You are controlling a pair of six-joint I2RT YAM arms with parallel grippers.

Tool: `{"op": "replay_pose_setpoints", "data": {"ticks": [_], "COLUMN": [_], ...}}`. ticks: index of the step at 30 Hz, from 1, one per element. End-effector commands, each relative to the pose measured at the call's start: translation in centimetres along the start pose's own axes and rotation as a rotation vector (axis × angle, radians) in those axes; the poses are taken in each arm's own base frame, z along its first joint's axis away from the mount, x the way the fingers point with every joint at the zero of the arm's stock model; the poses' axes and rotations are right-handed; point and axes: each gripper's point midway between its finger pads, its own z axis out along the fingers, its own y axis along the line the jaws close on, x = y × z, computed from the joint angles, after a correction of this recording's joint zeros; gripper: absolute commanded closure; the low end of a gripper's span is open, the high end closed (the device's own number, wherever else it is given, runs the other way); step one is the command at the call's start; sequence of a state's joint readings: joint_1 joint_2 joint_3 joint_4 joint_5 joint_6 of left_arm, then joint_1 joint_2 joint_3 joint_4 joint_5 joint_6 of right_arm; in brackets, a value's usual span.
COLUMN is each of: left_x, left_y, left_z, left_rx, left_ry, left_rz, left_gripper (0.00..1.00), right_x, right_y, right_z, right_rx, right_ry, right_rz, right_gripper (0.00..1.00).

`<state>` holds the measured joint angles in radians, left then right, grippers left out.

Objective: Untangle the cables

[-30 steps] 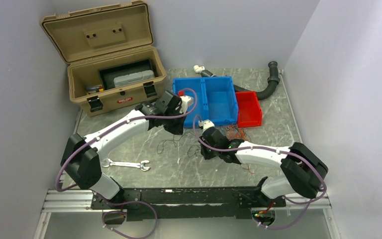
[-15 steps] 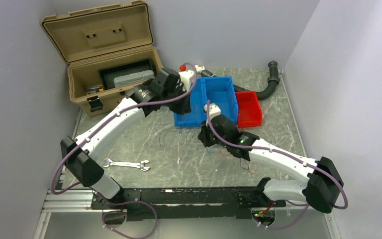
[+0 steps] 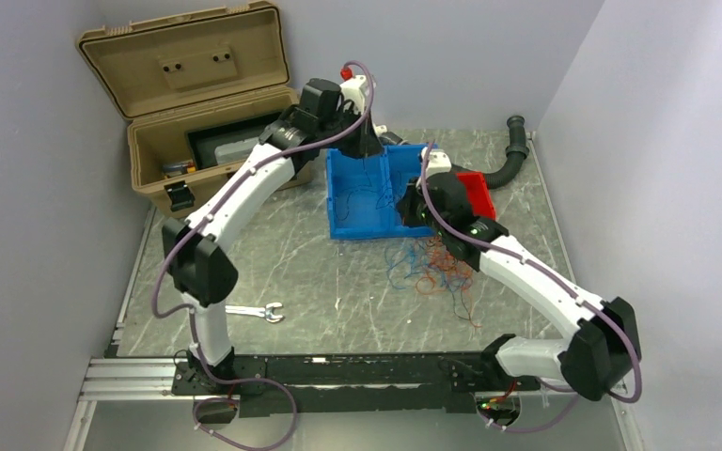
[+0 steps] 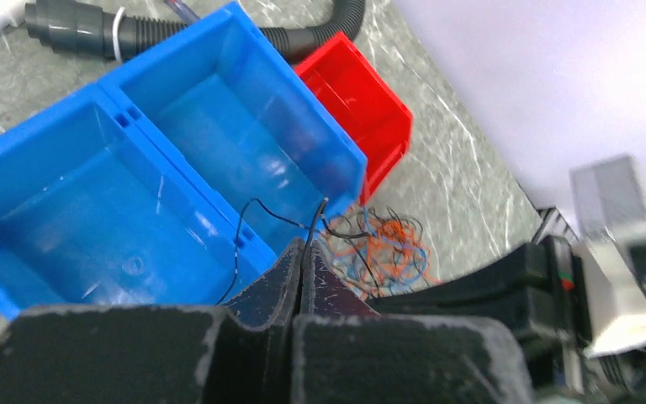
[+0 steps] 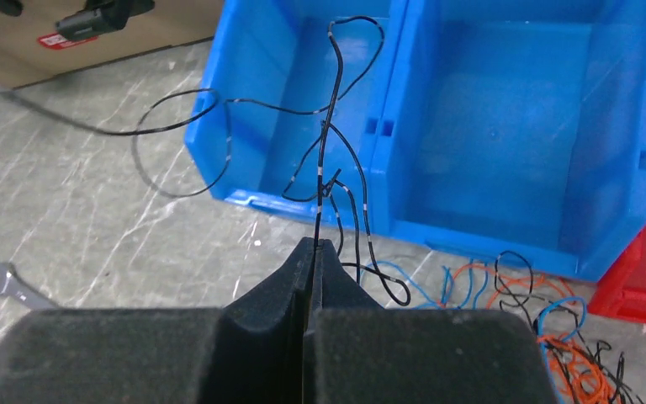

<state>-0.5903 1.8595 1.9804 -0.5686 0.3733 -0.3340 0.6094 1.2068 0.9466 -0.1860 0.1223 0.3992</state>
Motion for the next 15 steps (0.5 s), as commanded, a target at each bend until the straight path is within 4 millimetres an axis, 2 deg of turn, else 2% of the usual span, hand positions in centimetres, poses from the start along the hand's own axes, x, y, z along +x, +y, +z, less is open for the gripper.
{"op": "replay_pose_setpoints", "data": {"ticks": [1,3,8,12,15], "left_x": [-3.5,-4.4,-3.8,-1.3,0.4], "left_y": [0.6,2.3,8.6,12.2,13.6], "left_z": [2.4,3.6,6.7,8.3,8.3], "left_rx": [0.096,0.100,0.023,-0.067,-0.132], "left_ry": [-0.142,-0.196,-0.233,-0.188,-0.179], "left_rz": [-0.030,-0.047,-0.098,-0.127,-0.127], "left_gripper": [1.00,1.00,1.00,1.00,1.00], "right_x": [-3.5,-4.1,-4.5,-3.5,-2.4], "right_y": [0.6,0.9,2.3,3.1,3.2], "right_z": [1.6,2.6,5.3,7.9,10.0], "right_rx": [-0.017,-0.032,-0.096,-0.138,-0.150], "right_ry": [-0.076,-0.084,-0.054,0.021,0.068], "right_rz": [-0.016,-0.019,-0.044,-0.054,-0.045], "right_gripper": [1.00,1.00,1.00,1.00,1.00]}}
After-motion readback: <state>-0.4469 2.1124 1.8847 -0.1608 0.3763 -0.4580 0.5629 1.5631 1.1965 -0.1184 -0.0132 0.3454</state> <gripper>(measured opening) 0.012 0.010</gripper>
